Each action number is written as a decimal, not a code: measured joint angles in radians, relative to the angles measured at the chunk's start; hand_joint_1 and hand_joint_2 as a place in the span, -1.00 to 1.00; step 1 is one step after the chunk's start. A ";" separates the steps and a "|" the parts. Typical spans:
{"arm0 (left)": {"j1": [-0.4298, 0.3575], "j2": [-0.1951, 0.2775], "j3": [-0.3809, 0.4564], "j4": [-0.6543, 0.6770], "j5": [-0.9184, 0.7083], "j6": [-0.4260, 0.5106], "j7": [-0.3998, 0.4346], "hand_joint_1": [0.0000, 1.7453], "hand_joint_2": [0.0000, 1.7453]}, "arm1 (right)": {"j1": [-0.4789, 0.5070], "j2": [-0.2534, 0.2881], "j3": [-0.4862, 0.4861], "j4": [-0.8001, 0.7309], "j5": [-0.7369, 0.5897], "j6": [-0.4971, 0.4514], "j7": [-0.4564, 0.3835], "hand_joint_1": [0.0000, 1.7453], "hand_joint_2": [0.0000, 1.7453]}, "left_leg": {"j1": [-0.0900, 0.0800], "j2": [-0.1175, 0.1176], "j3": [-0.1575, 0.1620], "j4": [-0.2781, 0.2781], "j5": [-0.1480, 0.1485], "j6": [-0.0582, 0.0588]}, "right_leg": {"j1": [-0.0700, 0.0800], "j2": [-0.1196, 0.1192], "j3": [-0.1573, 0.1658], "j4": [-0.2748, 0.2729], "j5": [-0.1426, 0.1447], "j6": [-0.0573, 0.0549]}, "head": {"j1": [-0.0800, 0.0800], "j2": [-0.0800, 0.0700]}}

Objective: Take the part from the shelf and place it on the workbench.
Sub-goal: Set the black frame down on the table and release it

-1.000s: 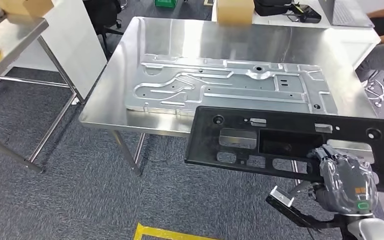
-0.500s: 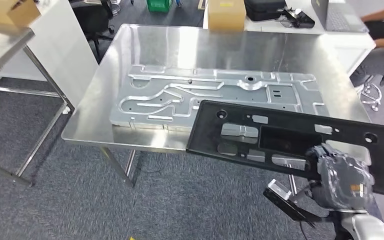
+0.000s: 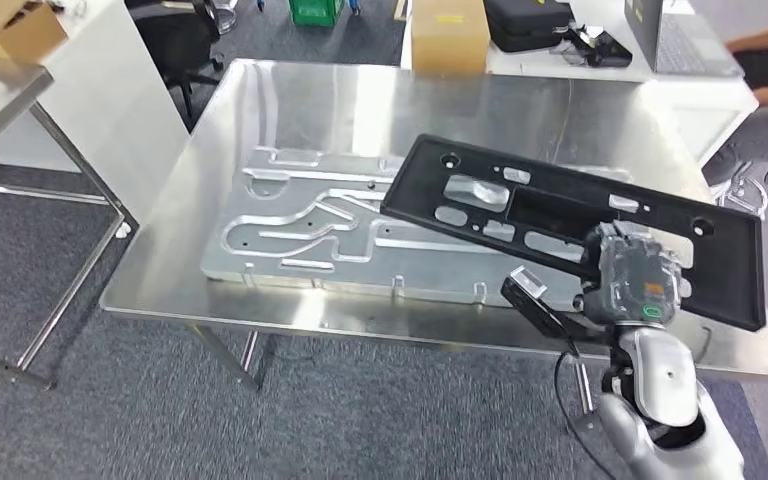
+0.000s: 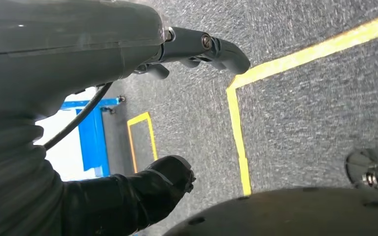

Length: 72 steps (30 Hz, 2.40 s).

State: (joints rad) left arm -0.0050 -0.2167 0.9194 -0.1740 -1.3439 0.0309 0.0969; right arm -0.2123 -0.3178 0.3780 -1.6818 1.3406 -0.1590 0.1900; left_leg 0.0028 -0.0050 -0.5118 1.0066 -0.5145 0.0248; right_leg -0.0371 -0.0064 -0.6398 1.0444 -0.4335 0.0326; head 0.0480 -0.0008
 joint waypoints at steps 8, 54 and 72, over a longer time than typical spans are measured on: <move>-0.001 0.003 0.000 0.000 0.009 -0.006 -0.035 -1.00 1.00 | -0.115 0.057 0.047 0.202 -0.021 0.011 -0.003 1.00 1.00 | 0.002 0.003 0.014 -0.018 -0.002 0.013 | 0.006 0.006 0.001 0.002 -0.008 -0.023 | -0.001 0.000; -0.001 -0.004 0.096 0.000 0.105 -0.057 -0.020 -1.00 -1.00 | -0.359 0.302 0.330 0.762 -0.057 0.067 -0.019 -1.00 -1.00 | 0.010 0.030 0.035 -0.019 -0.012 -0.026 | 0.014 0.025 0.022 0.000 -0.005 -0.030 | 0.000 0.000; -0.003 -0.020 0.119 0.000 0.121 -0.060 -0.021 -1.00 -1.00 | -0.337 0.297 0.331 0.658 -0.058 0.095 0.000 -1.00 -1.00 | 0.009 0.026 0.033 -0.019 -0.012 -0.026 | 0.014 0.022 0.022 -0.001 -0.006 -0.029 | 0.000 0.000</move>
State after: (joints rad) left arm -0.0082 -0.2363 1.0379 -0.1740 -1.2228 -0.0293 0.0756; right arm -0.5489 -0.0213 0.7088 -1.0240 1.2821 -0.0643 0.1896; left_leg 0.0120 0.0211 -0.4793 0.9878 -0.5267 -0.0013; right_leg -0.0229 0.0156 -0.6181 1.0434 -0.4394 0.0037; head 0.0477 -0.0008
